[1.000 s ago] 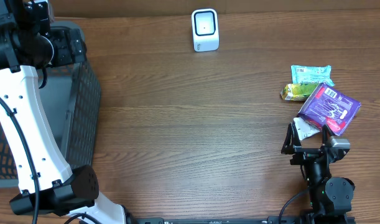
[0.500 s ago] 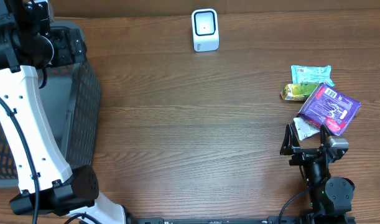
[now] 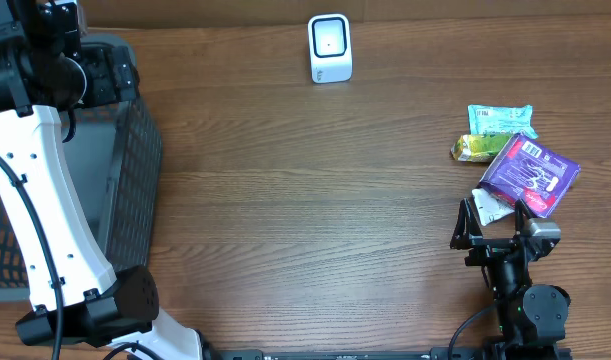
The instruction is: Scan the item barcode
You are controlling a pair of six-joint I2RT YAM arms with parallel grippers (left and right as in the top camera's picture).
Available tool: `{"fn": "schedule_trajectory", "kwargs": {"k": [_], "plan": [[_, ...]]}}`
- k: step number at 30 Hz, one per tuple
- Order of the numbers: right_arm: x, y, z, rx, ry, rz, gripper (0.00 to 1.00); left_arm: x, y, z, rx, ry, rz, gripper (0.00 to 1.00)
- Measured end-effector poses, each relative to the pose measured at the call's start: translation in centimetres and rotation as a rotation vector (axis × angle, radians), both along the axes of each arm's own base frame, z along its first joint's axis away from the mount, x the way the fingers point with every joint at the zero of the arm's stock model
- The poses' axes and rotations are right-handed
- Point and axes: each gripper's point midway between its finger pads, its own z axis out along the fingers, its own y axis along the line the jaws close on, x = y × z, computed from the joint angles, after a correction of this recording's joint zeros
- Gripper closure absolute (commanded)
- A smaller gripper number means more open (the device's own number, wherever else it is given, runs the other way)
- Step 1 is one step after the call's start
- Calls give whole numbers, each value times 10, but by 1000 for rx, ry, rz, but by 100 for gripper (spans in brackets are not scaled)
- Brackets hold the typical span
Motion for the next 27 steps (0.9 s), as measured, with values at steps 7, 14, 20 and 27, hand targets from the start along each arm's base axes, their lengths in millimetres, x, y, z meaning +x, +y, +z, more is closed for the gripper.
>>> {"fn": "schedule_trajectory", "kwargs": {"k": [7, 14, 20, 27], "plan": [[0, 0, 0, 0, 0, 0, 0, 0, -13, 2, 2, -5, -31, 1], [0, 0, 0, 0, 0, 0, 0, -47, -83, 16, 23, -21, -200, 0], [0, 1, 0, 0, 1, 3, 0, -74, -98, 61, 78, -302, -263, 0], [0, 1, -1, 0, 3, 6, 0, -62, -116, 77, 175, -689, -440, 1]]}}
